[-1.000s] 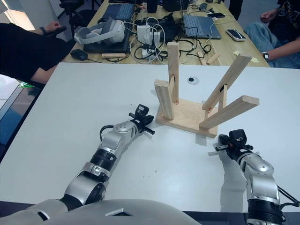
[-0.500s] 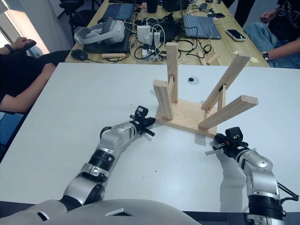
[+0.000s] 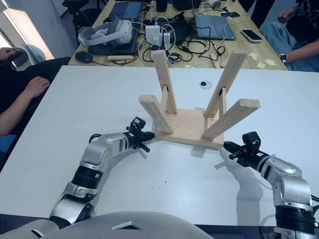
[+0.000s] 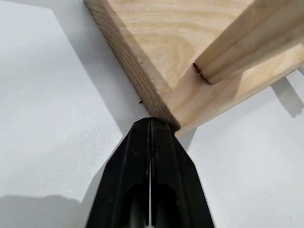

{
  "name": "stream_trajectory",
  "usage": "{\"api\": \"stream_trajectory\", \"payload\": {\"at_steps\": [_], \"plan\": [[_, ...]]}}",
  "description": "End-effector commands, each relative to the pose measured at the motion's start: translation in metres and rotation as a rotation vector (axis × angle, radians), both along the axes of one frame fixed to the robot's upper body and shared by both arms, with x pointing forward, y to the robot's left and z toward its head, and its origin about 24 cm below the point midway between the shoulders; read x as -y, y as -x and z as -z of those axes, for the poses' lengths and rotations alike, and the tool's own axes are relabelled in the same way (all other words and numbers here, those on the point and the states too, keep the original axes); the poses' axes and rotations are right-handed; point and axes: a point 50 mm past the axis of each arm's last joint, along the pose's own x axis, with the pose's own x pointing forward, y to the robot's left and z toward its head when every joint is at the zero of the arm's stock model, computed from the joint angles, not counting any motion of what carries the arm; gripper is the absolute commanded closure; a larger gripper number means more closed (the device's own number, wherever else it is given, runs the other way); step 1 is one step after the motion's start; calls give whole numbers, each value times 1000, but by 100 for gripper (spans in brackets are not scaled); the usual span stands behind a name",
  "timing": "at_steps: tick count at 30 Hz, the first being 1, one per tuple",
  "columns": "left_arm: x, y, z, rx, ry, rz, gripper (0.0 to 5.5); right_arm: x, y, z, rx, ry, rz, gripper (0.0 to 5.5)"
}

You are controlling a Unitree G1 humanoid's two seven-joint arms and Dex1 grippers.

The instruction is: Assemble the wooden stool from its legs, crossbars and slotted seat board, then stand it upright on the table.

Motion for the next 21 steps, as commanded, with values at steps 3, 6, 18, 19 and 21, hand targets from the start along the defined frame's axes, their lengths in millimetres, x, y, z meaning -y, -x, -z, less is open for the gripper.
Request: {"api": "stream_trajectory", "payload": {"at_steps": [3, 6, 18, 19, 21], "plan": [[15, 11, -24, -8, 170, 118, 547, -32, -8, -16, 56, -154, -188, 550], [12, 11, -28, -5, 185, 107, 547, -33, -7, -16, 48, -155, -203, 550], [5, 14, -42, 7, 253, 110, 547, -39, -4, -20, 27, -189, -265, 550], [3, 14, -43, 11, 254, 116, 547, -39, -4, -21, 25, -193, -268, 550], [0, 13, -47, 19, 256, 119, 547, -40, -4, -22, 23, -198, -272, 550]]}}
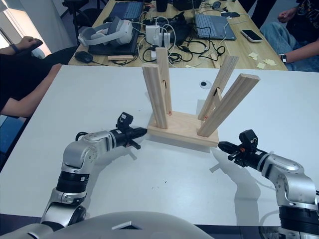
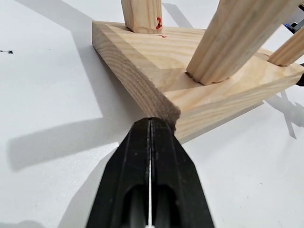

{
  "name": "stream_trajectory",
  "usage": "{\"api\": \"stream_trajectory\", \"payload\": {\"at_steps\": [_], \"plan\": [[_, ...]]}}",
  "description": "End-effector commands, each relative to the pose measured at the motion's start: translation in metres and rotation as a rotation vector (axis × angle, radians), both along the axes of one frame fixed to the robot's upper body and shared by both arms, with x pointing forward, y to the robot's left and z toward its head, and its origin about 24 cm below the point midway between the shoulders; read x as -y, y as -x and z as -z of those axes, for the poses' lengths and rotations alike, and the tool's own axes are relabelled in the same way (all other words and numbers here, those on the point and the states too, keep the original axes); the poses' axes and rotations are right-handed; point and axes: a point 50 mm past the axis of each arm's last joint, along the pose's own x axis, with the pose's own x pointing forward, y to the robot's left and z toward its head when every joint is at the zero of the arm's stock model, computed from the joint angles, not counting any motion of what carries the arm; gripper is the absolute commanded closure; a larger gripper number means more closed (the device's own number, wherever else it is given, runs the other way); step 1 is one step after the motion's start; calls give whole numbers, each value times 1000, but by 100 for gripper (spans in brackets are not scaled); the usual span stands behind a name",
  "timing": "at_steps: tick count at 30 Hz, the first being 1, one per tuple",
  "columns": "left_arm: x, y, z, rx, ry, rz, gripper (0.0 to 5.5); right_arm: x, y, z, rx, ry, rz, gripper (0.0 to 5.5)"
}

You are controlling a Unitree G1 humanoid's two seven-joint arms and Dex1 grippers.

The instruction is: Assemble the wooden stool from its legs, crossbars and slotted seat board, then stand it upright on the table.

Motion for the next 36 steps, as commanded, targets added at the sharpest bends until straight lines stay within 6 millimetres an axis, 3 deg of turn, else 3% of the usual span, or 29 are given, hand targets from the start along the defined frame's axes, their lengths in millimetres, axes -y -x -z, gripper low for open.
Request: {"api": "stream_trajectory", "payload": {"at_steps": [1, 17, 36], "plan": [[25, 8, -19, 16, 162, 169, 547, -30, -6, -10, 52, -151, -154, 550], [25, 12, -33, 50, 224, 210, 547, -32, -5, -15, 45, -195, -174, 550], [25, 14, -39, 67, 251, 241, 547, -41, -12, -36, 70, -329, -169, 550]]}}
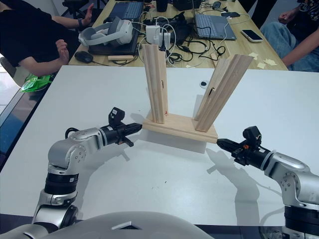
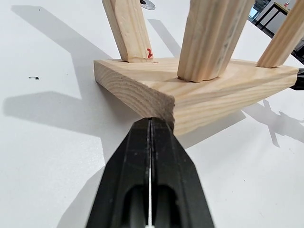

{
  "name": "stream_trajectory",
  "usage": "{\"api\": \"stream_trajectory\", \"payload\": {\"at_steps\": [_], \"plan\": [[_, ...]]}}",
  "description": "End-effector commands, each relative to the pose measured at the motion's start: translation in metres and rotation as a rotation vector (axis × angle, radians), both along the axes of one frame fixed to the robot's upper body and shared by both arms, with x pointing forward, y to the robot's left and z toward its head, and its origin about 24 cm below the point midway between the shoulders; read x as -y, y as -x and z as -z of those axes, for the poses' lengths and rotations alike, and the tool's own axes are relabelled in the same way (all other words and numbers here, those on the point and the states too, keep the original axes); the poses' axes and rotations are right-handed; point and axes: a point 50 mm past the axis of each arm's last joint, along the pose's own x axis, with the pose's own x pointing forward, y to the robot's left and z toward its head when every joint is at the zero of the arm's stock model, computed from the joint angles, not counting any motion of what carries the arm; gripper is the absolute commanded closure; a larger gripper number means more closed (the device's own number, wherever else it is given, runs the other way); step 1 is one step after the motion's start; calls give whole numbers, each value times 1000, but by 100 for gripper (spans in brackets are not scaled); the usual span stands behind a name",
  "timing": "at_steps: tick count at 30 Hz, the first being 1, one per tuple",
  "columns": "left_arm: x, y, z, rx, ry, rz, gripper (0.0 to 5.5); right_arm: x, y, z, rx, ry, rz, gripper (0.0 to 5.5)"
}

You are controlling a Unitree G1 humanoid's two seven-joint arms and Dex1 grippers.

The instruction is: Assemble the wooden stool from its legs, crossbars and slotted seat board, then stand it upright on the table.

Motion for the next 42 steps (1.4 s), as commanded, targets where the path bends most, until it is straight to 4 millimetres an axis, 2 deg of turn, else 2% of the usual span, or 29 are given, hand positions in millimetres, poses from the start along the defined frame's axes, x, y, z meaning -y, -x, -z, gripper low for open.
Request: {"api": "stream_trajectory", "payload": {"at_steps": [1, 24, 29, 42], "plan": [[39, 12, -18, 17, 204, 240, 547, -36, -13, -19, 107, -178, -172, 550], [39, 13, -29, 66, 286, 251, 547, -46, -16, -39, 134, -263, -194, 550], [41, 15, -35, 83, 320, 271, 547, -47, -18, -41, 140, -279, -187, 550], [41, 16, -35, 88, 325, 269, 547, -47, -21, -45, 154, -304, -167, 550]]}}
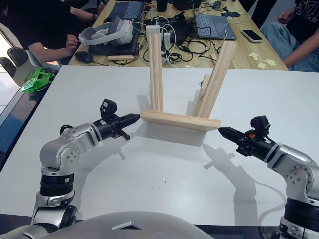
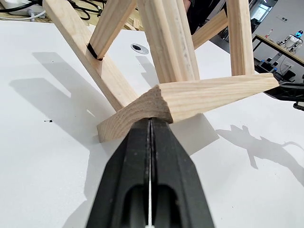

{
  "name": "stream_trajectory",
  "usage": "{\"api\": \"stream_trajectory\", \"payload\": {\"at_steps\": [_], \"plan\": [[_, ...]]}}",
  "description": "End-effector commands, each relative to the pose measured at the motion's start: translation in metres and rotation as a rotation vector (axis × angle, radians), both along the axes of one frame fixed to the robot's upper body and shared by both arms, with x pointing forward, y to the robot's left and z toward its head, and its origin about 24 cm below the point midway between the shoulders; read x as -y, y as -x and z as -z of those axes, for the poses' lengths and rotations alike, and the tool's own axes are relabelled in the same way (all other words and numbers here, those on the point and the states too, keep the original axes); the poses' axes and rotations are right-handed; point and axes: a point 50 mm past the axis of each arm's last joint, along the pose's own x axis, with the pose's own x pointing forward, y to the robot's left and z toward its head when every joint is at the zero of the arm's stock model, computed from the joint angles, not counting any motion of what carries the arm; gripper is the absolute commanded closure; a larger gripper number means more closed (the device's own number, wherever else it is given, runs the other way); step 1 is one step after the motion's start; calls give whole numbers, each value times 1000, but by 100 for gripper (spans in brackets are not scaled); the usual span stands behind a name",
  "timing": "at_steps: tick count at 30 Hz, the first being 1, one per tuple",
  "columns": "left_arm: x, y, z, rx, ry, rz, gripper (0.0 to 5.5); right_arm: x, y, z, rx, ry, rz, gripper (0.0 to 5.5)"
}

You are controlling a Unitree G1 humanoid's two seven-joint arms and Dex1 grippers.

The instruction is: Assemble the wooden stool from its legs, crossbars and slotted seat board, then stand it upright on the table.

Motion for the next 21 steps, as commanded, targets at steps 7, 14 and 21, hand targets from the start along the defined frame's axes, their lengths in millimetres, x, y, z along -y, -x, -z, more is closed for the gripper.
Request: {"api": "stream_trajectory", "payload": {"at_steps": [7, 14, 21], "plan": [[48, 19, -15, -6, 204, 315, 547, -44, -11, -21, 126, -194, -232, 550], [48, 18, -14, -9, 204, 312, 547, -44, -11, -21, 124, -196, -225, 550], [48, 17, -16, -5, 217, 305, 547, -44, -12, -22, 132, -207, -215, 550]]}}
